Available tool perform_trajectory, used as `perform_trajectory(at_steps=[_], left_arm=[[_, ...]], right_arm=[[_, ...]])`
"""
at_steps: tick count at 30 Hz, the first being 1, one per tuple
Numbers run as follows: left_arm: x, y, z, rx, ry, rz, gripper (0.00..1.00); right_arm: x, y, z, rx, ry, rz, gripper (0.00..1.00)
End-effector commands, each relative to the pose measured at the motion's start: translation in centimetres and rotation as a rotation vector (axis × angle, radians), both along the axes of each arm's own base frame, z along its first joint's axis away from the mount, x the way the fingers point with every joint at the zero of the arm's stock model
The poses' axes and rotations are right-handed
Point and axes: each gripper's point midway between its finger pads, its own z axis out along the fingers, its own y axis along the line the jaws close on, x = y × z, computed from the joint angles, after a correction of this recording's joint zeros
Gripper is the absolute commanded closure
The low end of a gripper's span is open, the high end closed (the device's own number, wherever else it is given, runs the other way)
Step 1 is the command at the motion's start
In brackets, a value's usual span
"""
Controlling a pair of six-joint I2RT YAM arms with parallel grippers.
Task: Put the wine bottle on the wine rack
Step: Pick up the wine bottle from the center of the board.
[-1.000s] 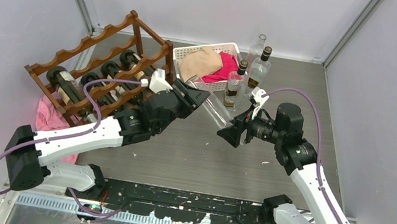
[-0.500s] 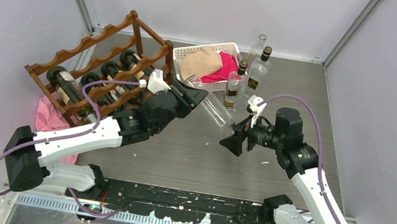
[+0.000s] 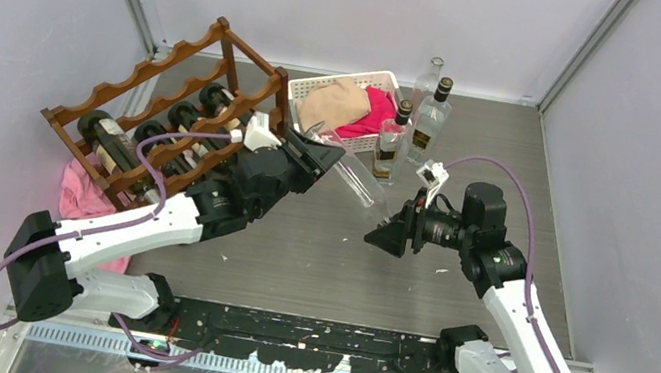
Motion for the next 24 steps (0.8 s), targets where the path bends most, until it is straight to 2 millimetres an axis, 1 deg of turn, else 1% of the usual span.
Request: perform_trajectory(at_steps=[1, 3, 4, 7, 10, 12, 13, 14, 15, 16, 18, 20, 21, 24], left_arm=[[0.1, -0.2, 5.9, -0.169, -0.121, -0.014, 1.00], [0.2, -0.3, 5.9, -0.170, -0.124, -0.019, 1.00], [0.2, -0.3, 6.0, -0.172, -0.124, -0.021, 1.00], [0.2, -0.2, 6.0, -0.173, -0.125, -0.019, 1.00], [0.1, 0.0, 6.0, -0.173, -0.127, -0.013, 1.00], [0.1, 0.0, 5.9, -0.172, -0.127, -0.013, 1.00], [0.1, 0.1, 5.9, -0.172, -0.126, -0.012, 1.00], [0.1, 0.1, 5.8, -0.170, -0.124, -0.013, 1.00], [0.1, 0.0, 5.7, -0.170, -0.122, -0.016, 0.99], [0.1, -0.1, 5.7, -0.169, -0.120, -0.022, 0.93], [-0.1, -0.3, 5.5, -0.169, -0.110, -0.035, 0.71], [-0.5, -0.4, 5.5, -0.159, -0.102, -0.053, 0.52], [-0.7, -0.3, 5.5, -0.146, -0.099, -0.064, 0.47], [-1.3, -0.1, 5.0, -0.123, -0.085, -0.083, 0.36]], right_arm=[[0.7, 1.0, 2.8, 0.130, 0.038, -0.011, 0.35], [1.0, 1.2, 3.0, 0.148, 0.059, -0.019, 0.41], [1.1, 1.2, 3.1, 0.154, 0.068, -0.020, 0.47], [1.3, 1.3, 3.1, 0.158, 0.079, -0.017, 0.59], [1.1, 1.3, 2.8, 0.151, 0.091, -0.010, 0.69], [0.9, 1.3, 2.8, 0.153, 0.094, -0.002, 0.87], [0.8, 1.4, 2.9, 0.155, 0.097, 0.002, 0.94], [0.7, 1.4, 3.0, 0.159, 0.097, 0.005, 0.98], [0.7, 1.4, 3.2, 0.163, 0.098, 0.006, 0.99], [0.7, 1.4, 3.3, 0.170, 0.095, 0.005, 0.99], [0.8, 1.5, 3.9, 0.190, 0.087, -0.004, 0.99], [1.1, 1.5, 4.5, 0.215, 0.079, -0.023, 0.99], [1.2, 1.6, 5.1, 0.233, 0.070, -0.025, 0.99], [1.2, 1.5, 6.1, 0.282, 0.054, -0.035, 0.99]])
